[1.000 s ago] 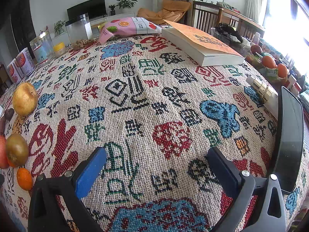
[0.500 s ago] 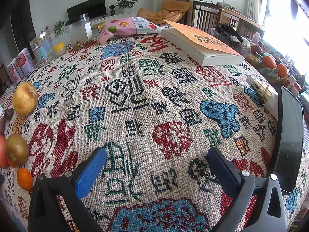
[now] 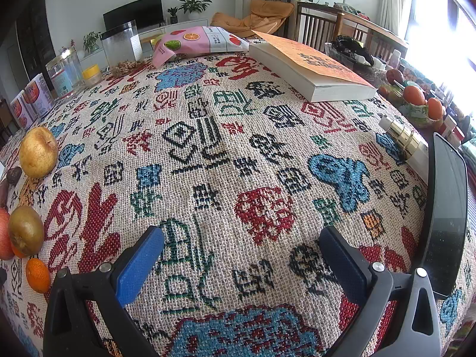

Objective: Organize fruits

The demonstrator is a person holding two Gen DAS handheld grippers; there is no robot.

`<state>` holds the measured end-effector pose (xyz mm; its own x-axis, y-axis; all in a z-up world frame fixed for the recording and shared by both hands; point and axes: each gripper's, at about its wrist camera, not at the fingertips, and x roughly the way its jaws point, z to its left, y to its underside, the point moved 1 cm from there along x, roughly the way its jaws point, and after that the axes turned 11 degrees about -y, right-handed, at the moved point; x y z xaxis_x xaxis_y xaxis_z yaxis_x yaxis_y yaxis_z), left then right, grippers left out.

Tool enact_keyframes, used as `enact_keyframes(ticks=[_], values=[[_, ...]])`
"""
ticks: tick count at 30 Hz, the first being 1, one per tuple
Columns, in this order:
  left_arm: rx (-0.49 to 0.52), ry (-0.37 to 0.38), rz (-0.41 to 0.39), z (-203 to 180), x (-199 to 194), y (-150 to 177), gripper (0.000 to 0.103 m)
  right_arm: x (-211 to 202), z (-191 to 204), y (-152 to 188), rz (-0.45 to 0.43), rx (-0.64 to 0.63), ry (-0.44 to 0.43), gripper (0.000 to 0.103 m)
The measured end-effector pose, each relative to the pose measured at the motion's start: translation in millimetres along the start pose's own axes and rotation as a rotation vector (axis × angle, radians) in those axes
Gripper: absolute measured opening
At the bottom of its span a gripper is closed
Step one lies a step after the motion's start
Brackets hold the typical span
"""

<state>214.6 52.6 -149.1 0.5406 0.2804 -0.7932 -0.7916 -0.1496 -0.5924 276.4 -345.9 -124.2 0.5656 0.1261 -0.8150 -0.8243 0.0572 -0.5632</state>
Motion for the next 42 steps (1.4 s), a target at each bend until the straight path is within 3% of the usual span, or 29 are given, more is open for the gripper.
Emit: enact_keyframes(ticks=[30, 35, 42], values=[[-0.005, 0.008, -0.001, 0.7, -0.5, -0.1, 0.102, -0.2, -0.1, 0.0, 0.0, 0.0, 0.0, 0.103], [-0.062, 0.222, -0.03, 20.2, -15.1, 5.3, 0.101, -0.5, -0.1, -0.1, 0.0, 0.0, 0.0, 0.103], [0.007, 0.289, -0.048, 12.5, -37.1, 0.2, 0.101, -0.3, -0.1, 0.0, 0.0, 0.0, 0.0, 0.103]])
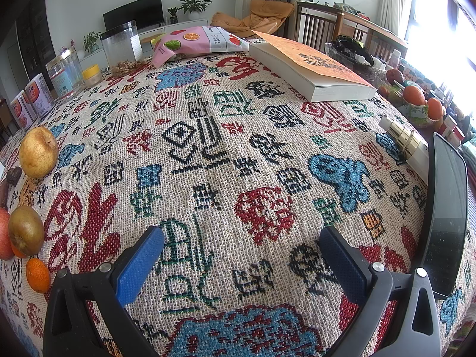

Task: Organize fruits
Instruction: 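Lower the left tool around the large red-orange fruit and close it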

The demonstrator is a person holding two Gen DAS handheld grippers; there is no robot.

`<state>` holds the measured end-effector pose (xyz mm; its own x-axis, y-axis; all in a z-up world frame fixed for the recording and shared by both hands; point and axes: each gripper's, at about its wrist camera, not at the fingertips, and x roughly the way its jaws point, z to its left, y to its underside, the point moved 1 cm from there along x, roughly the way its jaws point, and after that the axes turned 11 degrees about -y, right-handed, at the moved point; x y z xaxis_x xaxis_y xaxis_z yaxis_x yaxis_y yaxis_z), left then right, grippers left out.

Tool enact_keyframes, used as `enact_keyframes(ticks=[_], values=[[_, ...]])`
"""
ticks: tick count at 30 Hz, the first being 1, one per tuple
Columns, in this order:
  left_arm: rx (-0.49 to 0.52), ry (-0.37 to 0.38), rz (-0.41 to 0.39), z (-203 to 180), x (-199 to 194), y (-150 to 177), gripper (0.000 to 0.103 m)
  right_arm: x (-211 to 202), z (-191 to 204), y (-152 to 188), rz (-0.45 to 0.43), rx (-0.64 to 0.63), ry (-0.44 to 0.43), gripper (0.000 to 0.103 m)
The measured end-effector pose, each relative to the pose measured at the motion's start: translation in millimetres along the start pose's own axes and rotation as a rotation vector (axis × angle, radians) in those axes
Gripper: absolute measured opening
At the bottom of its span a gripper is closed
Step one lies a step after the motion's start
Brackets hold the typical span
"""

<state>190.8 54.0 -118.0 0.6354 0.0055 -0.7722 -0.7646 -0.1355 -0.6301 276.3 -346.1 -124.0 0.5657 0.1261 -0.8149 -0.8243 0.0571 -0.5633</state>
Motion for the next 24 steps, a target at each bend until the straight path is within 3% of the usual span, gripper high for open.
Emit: enact_keyframes(ticks=[6, 12, 14, 15, 24], values=[[0.074, -0.02, 0.0, -45.0, 16.8, -18.2, 0.1, 0.0, 0.0, 0.0, 0.0, 0.0, 0.0, 0.103], [0.044, -0.055, 0.024, -60.2, 50.3, -35.4, 0.098, 0.1, 0.0, 0.0, 0.0, 0.0, 0.0, 0.103], [0.057, -0.058, 0.028, -63.1, 56.5, -36.5, 0.073, 0.3, 0.1, 0.1, 0.0, 0.0, 0.0, 0.103], [0.062, -0.037, 0.037, -63.8, 58.7, -35.7, 0.069, 0.1, 0.1, 0.1, 0.0, 0.0, 0.0, 0.103], [0.06, -0.059, 0.036, -27.9, 4.2, -2.3, 0.067, -0.1, 0.1, -0.1, 0.0, 0.0, 0.0, 0.103]])
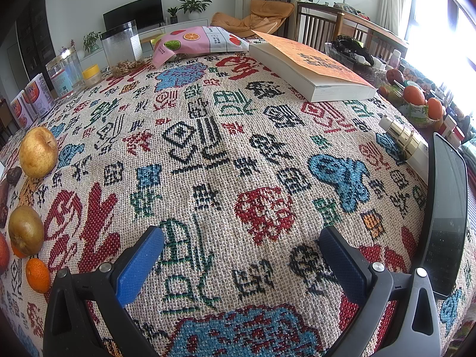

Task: Organize fruits
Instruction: 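Lower the left tool around the large red-orange fruit and close it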

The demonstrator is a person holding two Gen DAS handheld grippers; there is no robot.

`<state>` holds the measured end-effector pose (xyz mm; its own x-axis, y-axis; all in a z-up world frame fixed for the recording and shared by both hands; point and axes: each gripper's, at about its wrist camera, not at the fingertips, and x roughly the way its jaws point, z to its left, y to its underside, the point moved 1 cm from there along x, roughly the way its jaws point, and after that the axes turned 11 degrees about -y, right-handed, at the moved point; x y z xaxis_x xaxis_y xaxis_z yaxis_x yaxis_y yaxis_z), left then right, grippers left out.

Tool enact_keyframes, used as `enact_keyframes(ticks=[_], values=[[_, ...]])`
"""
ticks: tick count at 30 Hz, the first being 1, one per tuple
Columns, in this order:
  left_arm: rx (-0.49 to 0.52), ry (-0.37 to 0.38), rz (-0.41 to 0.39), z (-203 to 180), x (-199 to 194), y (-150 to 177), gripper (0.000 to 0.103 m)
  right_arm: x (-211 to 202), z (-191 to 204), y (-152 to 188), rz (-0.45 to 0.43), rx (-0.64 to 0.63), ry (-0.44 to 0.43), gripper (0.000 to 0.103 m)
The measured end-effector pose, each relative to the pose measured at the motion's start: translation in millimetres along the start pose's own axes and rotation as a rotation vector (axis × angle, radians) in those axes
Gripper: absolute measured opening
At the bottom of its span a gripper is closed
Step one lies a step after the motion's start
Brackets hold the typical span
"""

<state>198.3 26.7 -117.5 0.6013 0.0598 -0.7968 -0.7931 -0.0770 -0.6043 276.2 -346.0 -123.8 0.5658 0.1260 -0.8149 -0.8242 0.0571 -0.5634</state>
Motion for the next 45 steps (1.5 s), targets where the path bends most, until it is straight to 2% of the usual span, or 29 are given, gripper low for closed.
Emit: enact_keyframes(ticks=[3, 6, 7, 10, 11, 19, 23, 29, 45], values=[[0.009, -0.037, 0.008, 16.4, -15.4, 15.7, 0.067, 0.0, 0.0, 0.0, 0.0, 0.0, 0.0, 0.103], [0.023, -0.05, -0.017, 20.7, -17.1, 22.6, 0.068, -0.3, 0.0, -0.1, 0.0, 0.0, 0.0, 0.103], [0.027, -0.068, -0.03, 19.1, -16.6, 23.0, 0.072, 0.1, 0.0, 0.1, 0.0, 0.0, 0.0, 0.103], [0.016, -0.141, -0.069, 14.2, -12.3, 21.4, 0.092, 0.2, 0.0, 0.2, 0.0, 0.0, 0.0, 0.103], [0.003, -0.147, -0.08, 13.7, -10.5, 20.8, 0.095, -0.2, 0.0, 0.0, 0.0, 0.0, 0.0, 0.103], [-0.021, -0.167, 0.0, 9.0, 18.8, 19.5, 0.095, 0.0, 0.1, 0.1, 0.0, 0.0, 0.0, 0.103], [-0.036, -0.163, 0.002, 12.0, 20.8, 21.0, 0.097, 0.1, 0.1, 0.2, 0.0, 0.0, 0.0, 0.103], [-0.007, -0.187, 0.015, 6.0, 23.9, 21.2, 0.102, 0.2, 0.1, 0.2, 0.0, 0.0, 0.0, 0.103], [-0.006, -0.187, 0.015, 5.3, 23.9, 21.6, 0.102, 0.0, 0.1, 0.2, 0.0, 0.0, 0.0, 0.103]])
